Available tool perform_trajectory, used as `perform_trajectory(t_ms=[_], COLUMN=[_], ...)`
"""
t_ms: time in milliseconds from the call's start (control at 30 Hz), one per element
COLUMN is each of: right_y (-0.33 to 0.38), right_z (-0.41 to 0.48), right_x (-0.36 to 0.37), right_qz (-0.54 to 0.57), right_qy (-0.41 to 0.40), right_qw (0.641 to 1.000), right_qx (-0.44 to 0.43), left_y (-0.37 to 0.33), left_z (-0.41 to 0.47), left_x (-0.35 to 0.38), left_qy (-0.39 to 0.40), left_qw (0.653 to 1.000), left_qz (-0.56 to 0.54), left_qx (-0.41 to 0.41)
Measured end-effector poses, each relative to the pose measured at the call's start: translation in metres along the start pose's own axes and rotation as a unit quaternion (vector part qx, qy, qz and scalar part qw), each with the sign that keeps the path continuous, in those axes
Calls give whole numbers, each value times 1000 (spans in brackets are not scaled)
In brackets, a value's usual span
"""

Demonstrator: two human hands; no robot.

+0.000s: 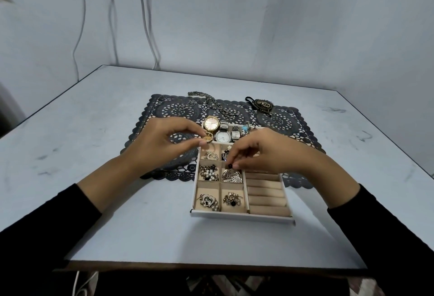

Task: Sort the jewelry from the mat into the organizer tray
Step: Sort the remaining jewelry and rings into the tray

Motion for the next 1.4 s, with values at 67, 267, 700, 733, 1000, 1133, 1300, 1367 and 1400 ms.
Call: perform_trajectory(t_ms=[67, 267, 700, 733, 1000, 1133, 1300, 1367, 1400], right_y=[-1, -1, -8, -13, -81, -108, -124, -129, -131], right_z=[1, 3, -8, -10, -36, -45, -46, -45, -44], right_x=[-1, 2, -11, -17, -51, -55, -47, -43, -41], right_qz=[-4, -16, 66, 107, 245, 91, -55, -68, -72], right_qy=[-6, 7, -56, -74, -329, -366, -323, -300, -290], right_qw=[1000, 1000, 996, 991, 910, 917, 926, 930, 932], right_qx=[2, -8, -20, -12, 70, 132, 189, 202, 205], left_y=[0, 0, 0, -1, -4, -8, -13, -13, -12], left_z=[0, -1, -1, -1, -1, -1, -1, -2, -2], left_x=[-1, 0, 1, 1, 1, 2, 10, 12, 14], left_qy=[0, 1, 4, 5, 9, 15, 45, 59, 67], left_qw=[1000, 1000, 1000, 1000, 1000, 1000, 998, 997, 997], left_qz=[-1, -3, -9, -10, -17, -18, -38, -40, -42], left_qx=[-2, 0, -7, -7, 0, 3, 11, 8, 9])
Point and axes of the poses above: each hand's wrist, its own z-axis towards the middle knuckle, its own x-axis out of the palm, y = z × x, the point moved 10 cm from there along z, towards the middle knuckle, and after that the axes turned 6 degrees about x, right-handed, at the moved point
